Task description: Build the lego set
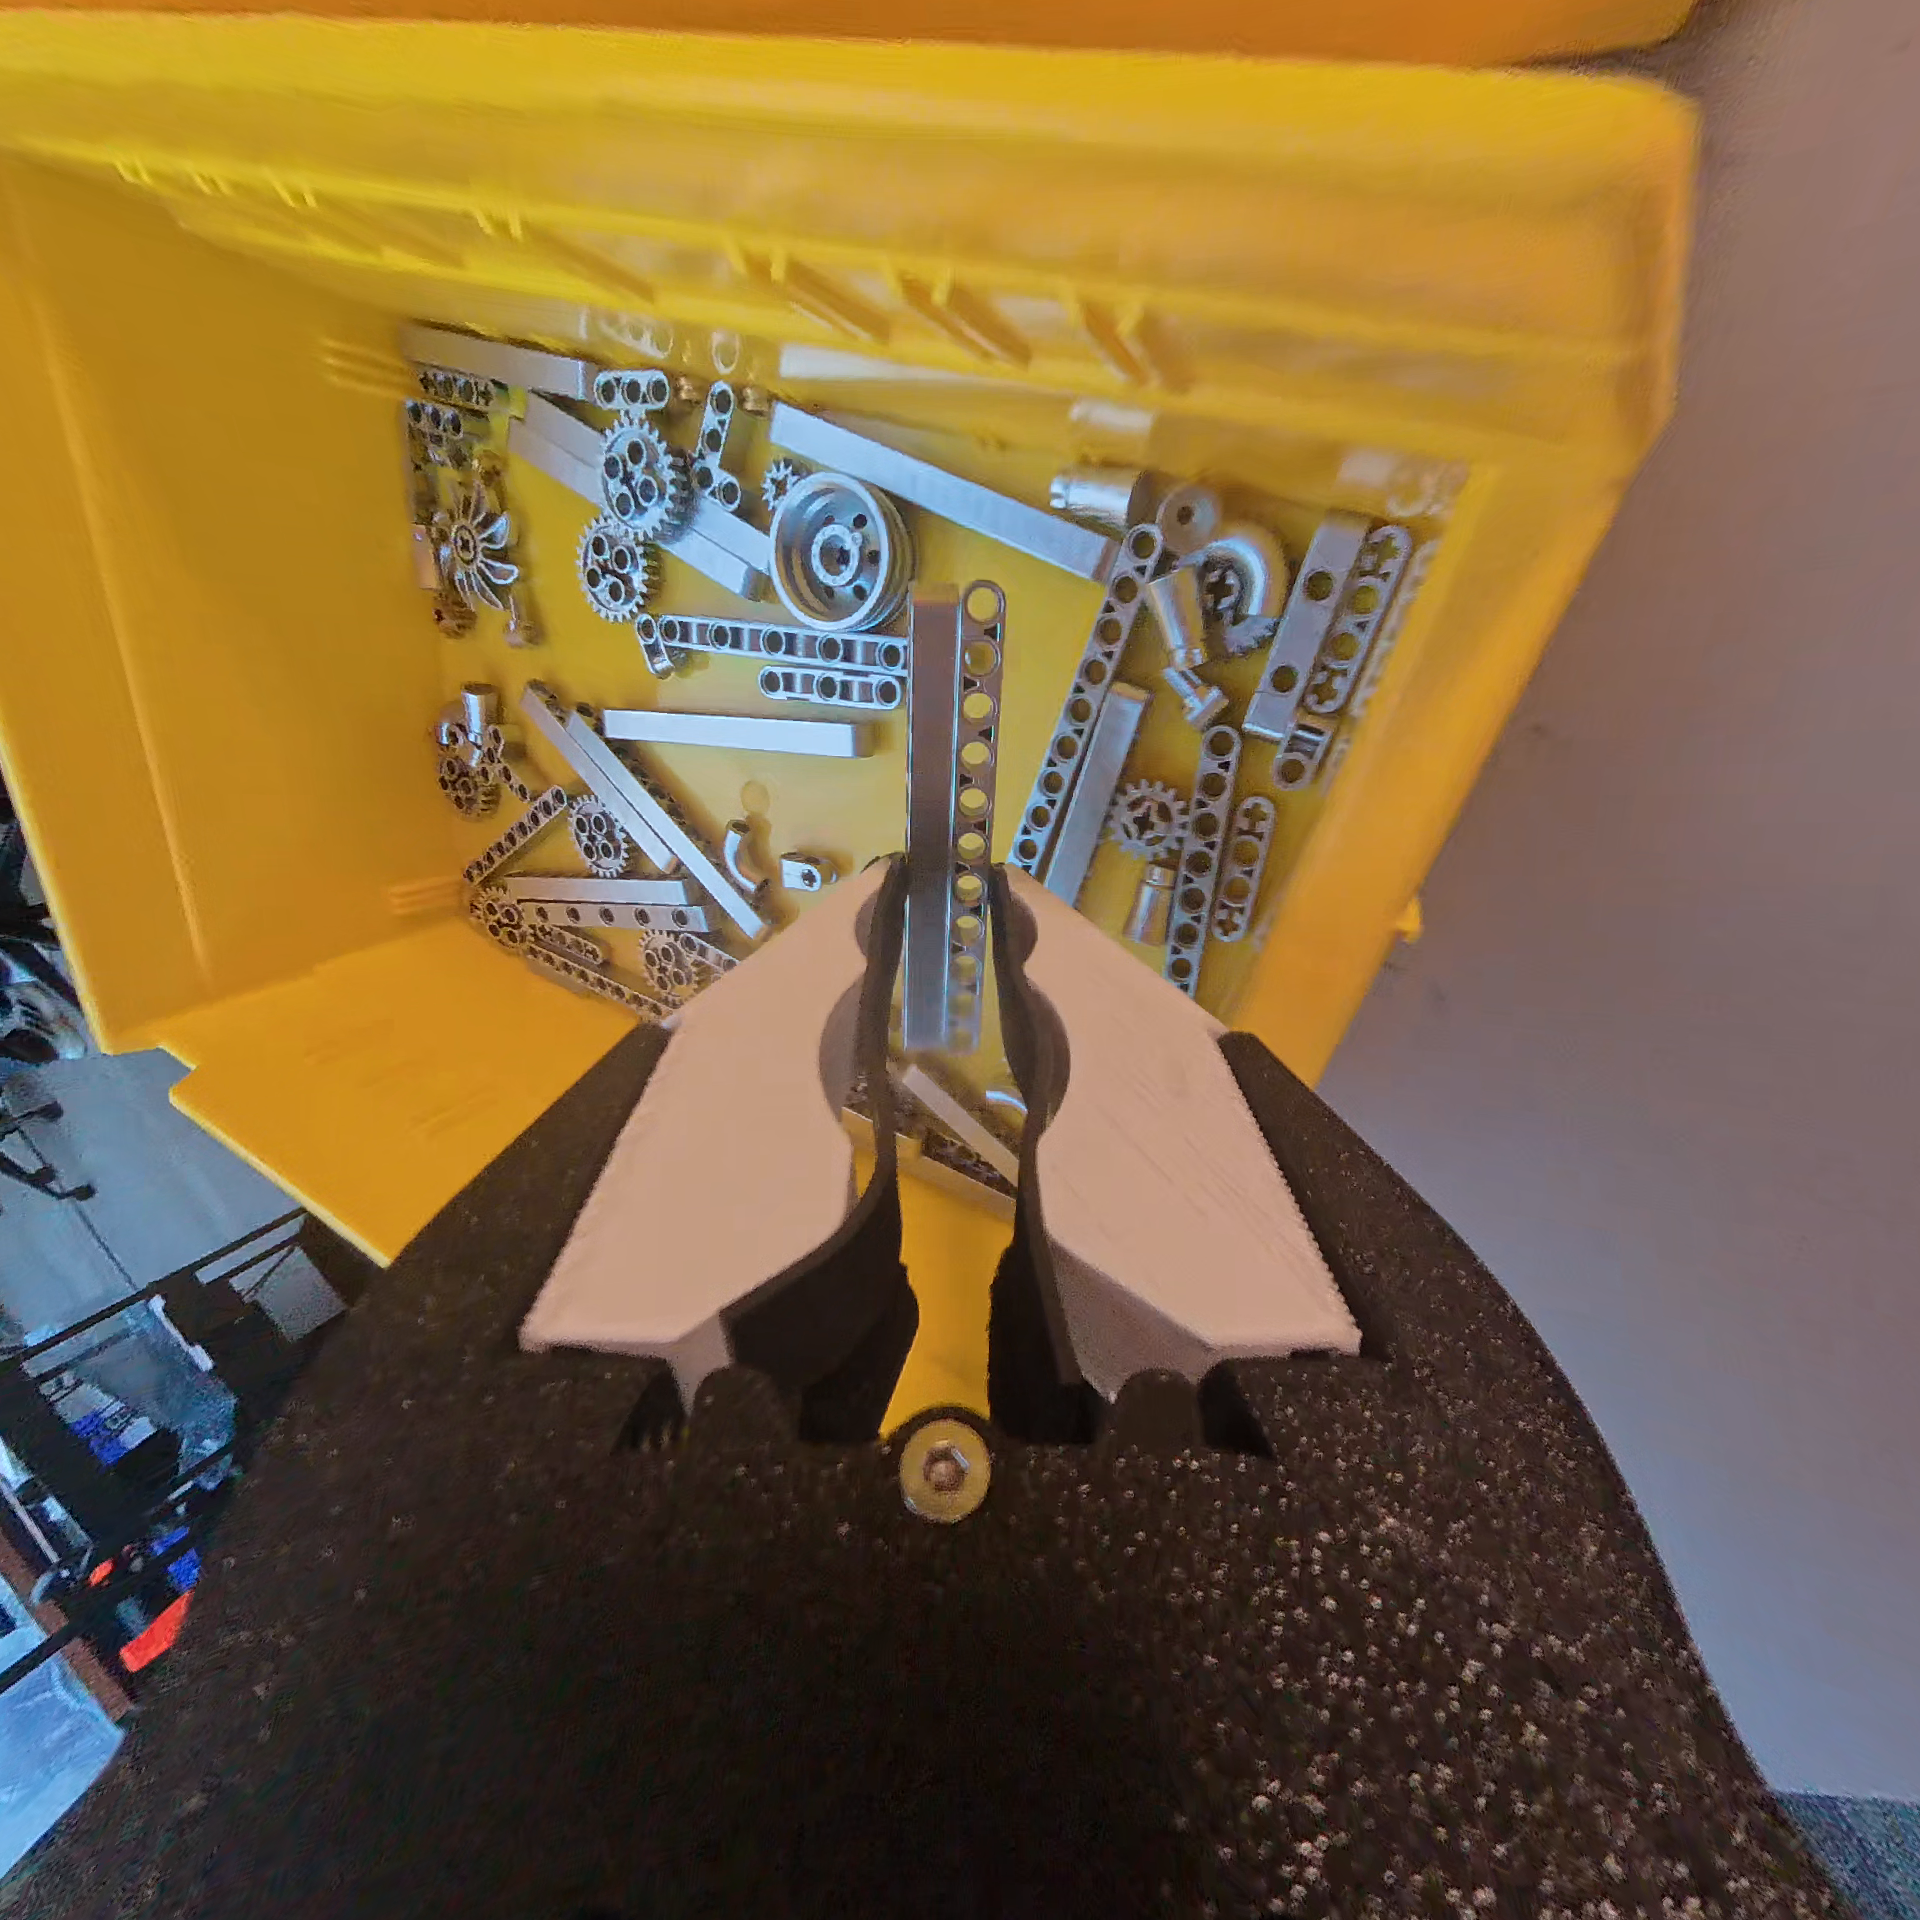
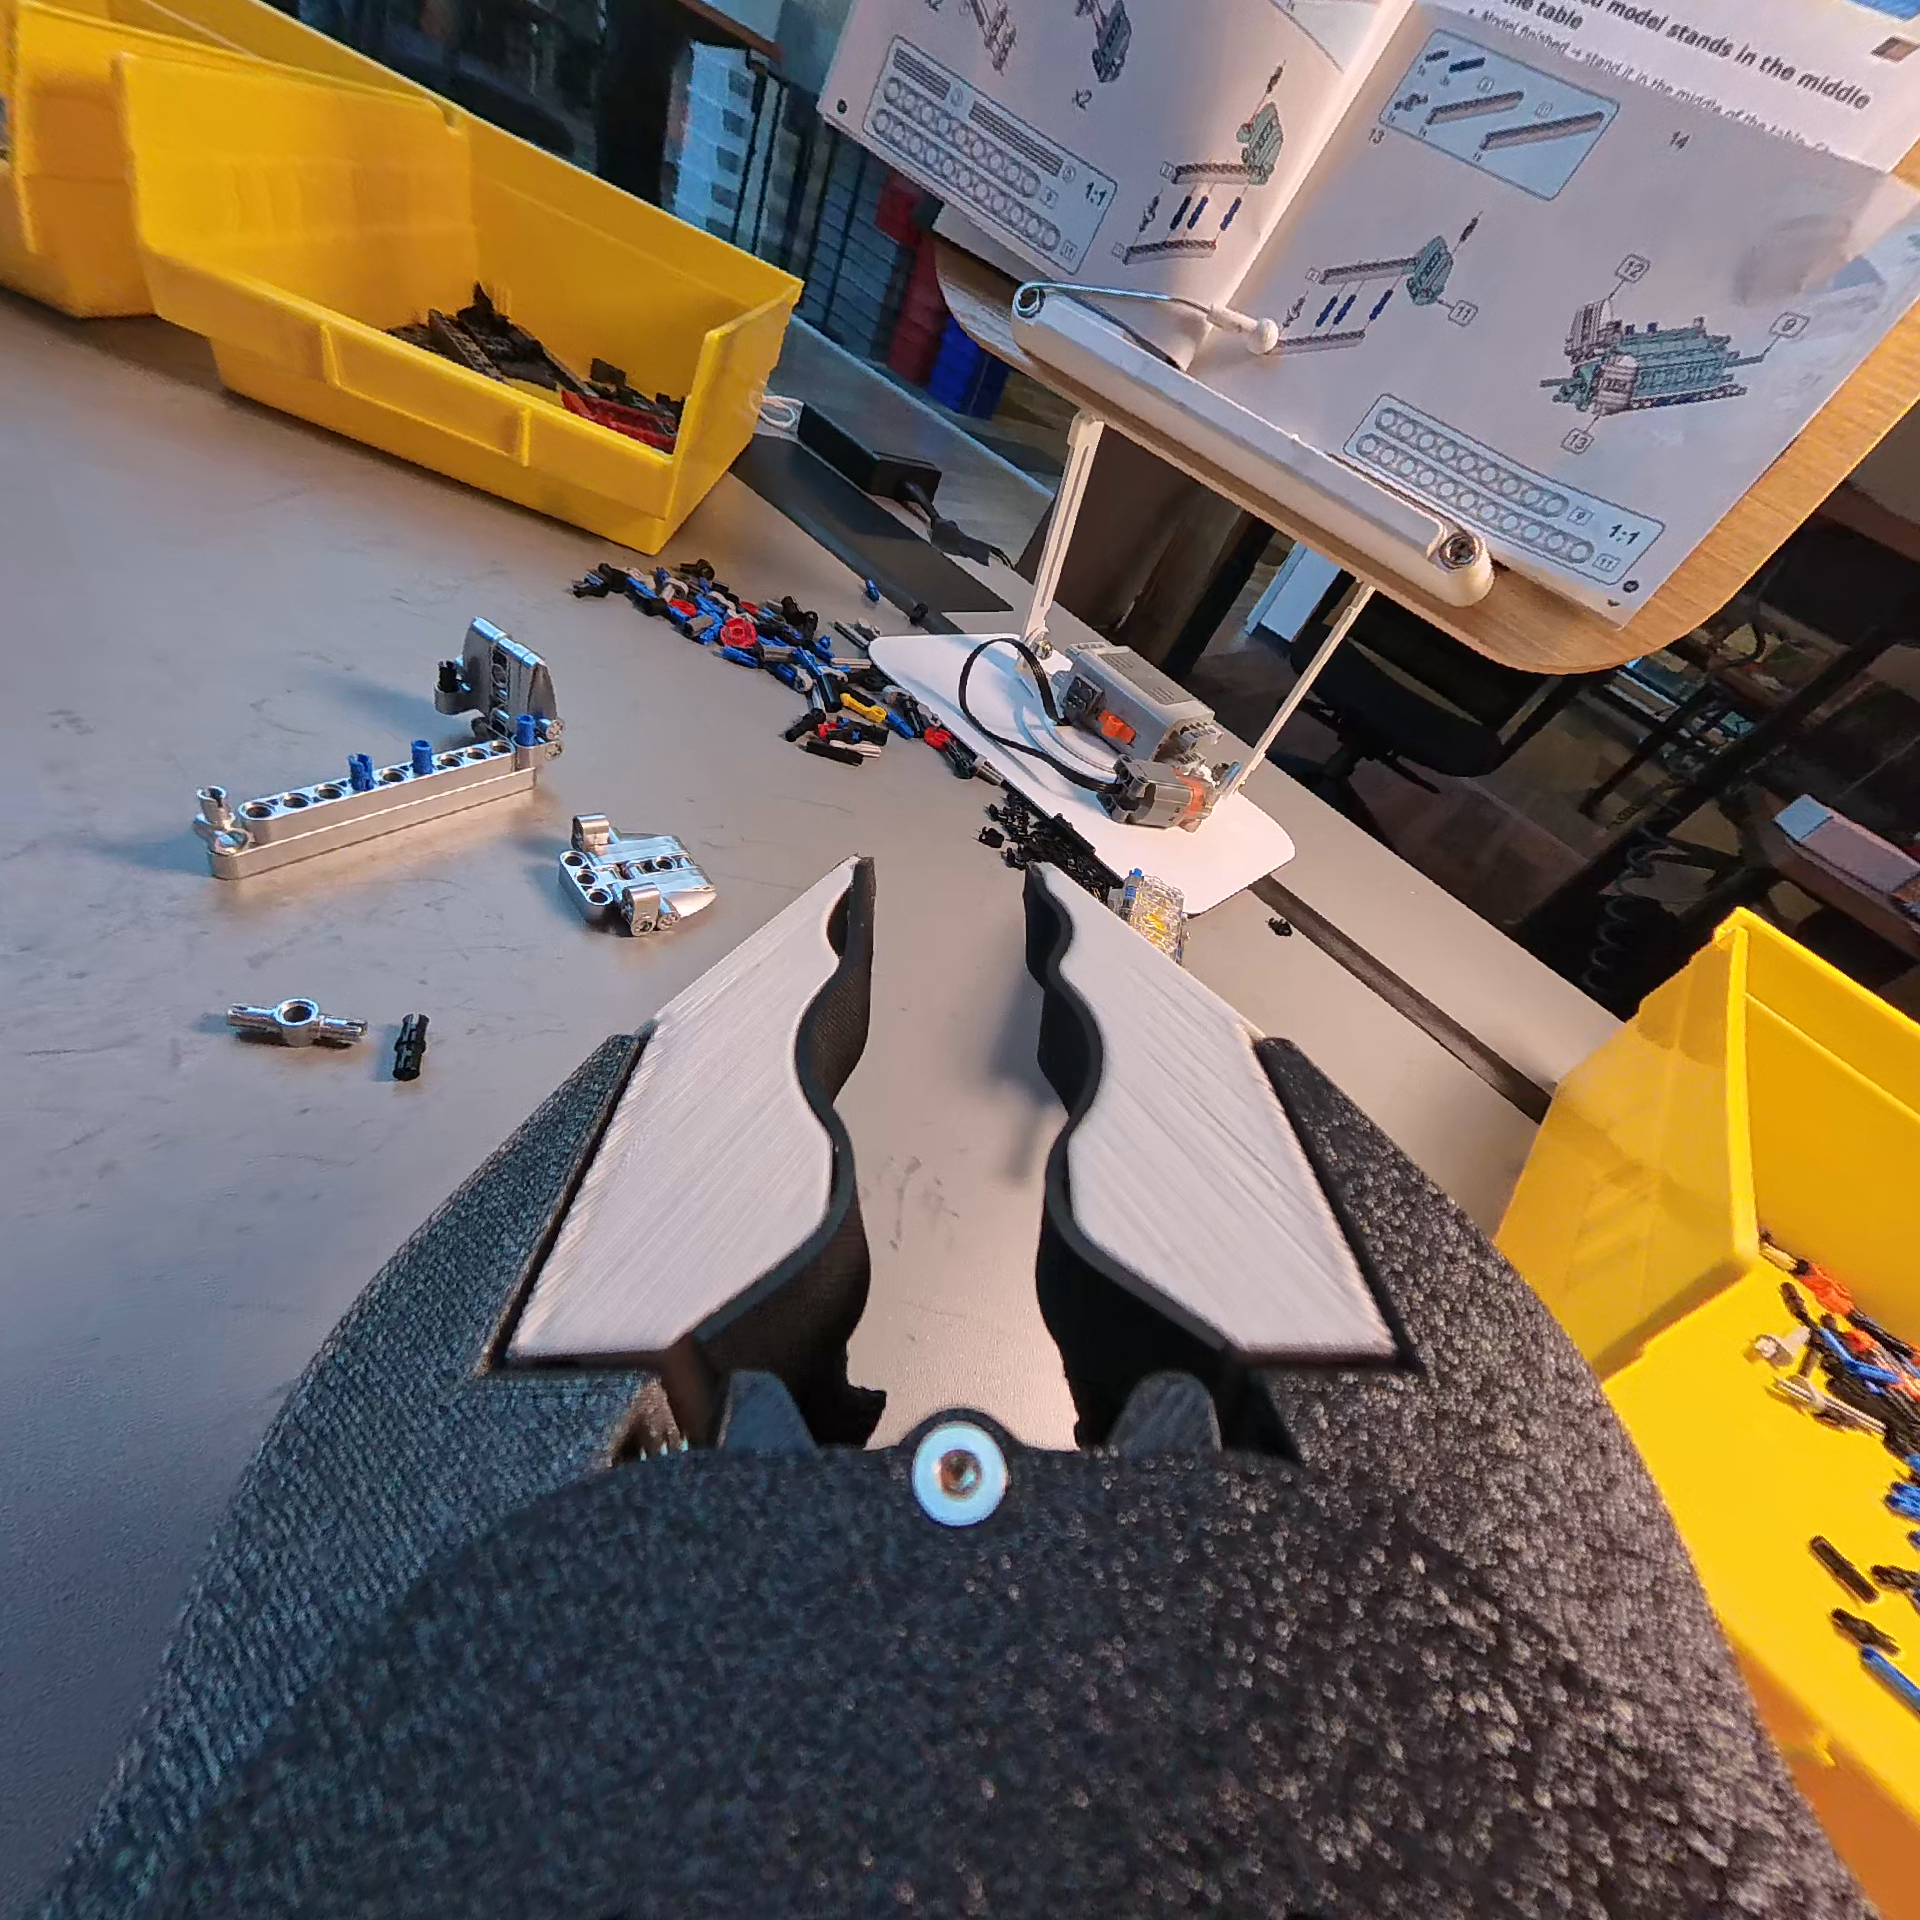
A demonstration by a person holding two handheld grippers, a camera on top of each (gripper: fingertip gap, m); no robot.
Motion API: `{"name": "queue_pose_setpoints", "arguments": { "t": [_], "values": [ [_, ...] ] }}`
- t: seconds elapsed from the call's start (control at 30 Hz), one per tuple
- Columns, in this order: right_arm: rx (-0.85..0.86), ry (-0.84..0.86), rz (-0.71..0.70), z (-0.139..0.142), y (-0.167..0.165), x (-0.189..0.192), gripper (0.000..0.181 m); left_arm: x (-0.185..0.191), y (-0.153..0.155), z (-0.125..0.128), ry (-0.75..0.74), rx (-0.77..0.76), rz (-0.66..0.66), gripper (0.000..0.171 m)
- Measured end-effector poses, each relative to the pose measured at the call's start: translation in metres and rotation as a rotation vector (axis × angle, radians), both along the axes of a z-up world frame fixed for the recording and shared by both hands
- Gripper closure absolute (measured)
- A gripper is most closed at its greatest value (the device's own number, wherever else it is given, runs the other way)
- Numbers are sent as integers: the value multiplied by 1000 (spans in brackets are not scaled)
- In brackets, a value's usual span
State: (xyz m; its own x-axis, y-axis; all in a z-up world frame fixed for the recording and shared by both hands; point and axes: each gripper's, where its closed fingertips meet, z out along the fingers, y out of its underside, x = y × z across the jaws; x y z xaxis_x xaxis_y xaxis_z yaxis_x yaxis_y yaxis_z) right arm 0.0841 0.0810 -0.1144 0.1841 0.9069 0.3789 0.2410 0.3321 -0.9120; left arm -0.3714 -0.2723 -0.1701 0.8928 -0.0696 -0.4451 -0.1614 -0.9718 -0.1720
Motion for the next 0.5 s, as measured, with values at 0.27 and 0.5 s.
{"name": "queue_pose_setpoints", "arguments": {
  "t": [0.27, 0.5],
  "values": [
    [11, -14, -4, -3, -1, -1, 153, -25, -6, -17, -44, -116, 42, 160],
    [20, -32, 0, -5, -2, -3, 154, -32, -13, -25, -177, -144, 100, 157]
  ]
}}
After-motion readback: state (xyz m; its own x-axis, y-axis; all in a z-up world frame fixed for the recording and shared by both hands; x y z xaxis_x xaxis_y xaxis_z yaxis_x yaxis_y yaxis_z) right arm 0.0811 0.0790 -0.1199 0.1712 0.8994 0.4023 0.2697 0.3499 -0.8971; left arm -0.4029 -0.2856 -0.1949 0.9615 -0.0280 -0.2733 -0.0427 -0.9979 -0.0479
